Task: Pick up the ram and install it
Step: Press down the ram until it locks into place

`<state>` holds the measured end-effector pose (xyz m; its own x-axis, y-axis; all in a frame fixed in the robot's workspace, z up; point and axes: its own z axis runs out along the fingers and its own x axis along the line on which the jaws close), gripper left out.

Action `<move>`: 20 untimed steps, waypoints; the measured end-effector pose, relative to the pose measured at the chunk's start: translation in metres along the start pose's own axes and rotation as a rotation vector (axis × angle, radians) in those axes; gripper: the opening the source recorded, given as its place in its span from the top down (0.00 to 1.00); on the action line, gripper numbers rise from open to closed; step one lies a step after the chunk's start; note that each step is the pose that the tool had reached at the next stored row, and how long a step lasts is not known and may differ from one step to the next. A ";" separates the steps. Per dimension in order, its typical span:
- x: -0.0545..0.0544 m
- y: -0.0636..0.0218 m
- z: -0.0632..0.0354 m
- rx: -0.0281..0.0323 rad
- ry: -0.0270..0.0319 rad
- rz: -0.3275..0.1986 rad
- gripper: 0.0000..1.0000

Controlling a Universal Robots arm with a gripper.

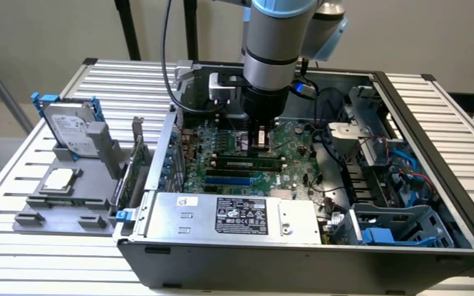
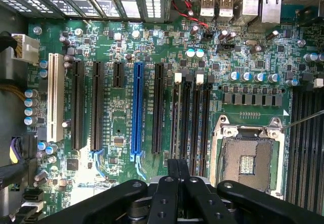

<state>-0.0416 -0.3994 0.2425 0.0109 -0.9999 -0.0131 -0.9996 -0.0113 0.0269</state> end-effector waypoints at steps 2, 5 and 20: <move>0.000 0.0000 0.0000 0.0000 0.0000 0.000 0.89; 0.000 -0.0001 0.0036 0.0000 0.0001 0.000 0.89; 0.000 0.0001 0.0089 0.0002 -0.0012 0.000 0.89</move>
<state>-0.0419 -0.3994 0.2335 0.0105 -0.9998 -0.0142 -0.9996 -0.0108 0.0267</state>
